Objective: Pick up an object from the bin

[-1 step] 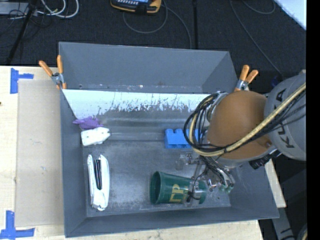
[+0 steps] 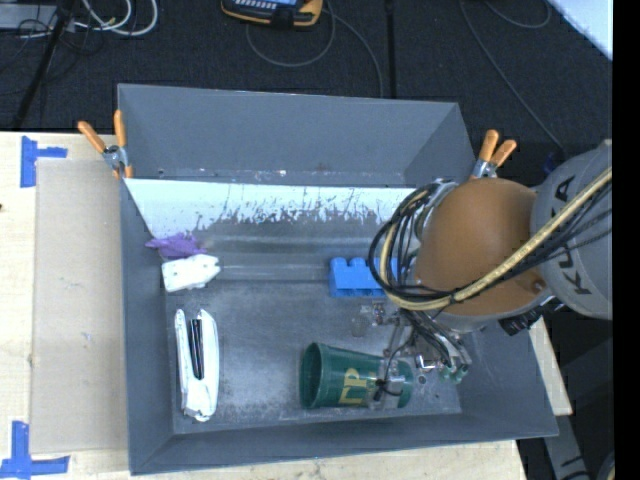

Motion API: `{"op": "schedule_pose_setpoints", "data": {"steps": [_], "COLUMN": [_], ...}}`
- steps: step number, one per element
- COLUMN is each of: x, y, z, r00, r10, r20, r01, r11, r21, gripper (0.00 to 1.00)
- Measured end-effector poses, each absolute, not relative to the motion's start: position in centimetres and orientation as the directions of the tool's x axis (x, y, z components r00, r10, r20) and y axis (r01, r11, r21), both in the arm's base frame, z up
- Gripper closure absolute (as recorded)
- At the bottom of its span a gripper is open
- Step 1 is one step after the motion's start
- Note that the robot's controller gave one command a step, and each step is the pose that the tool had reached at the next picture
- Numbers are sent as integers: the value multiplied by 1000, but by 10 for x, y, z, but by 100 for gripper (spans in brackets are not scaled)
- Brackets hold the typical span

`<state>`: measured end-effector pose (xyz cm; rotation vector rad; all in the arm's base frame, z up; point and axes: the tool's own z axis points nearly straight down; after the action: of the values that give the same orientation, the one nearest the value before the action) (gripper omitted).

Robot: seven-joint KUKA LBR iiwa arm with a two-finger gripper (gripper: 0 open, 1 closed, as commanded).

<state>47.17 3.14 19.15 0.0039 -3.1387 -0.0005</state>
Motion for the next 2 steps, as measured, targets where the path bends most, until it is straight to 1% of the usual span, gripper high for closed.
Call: {"op": "schedule_pose_setpoints", "data": {"steps": [1,2], "x": [475,487], "y": [24,20], "z": [150,96], "r00": [-1000,-995], "r10": [16,-104], "r20": [-2,5], "r01": [16,-104], "r11": [1000,995], "r21": [1,1], "gripper": [0,0]}}
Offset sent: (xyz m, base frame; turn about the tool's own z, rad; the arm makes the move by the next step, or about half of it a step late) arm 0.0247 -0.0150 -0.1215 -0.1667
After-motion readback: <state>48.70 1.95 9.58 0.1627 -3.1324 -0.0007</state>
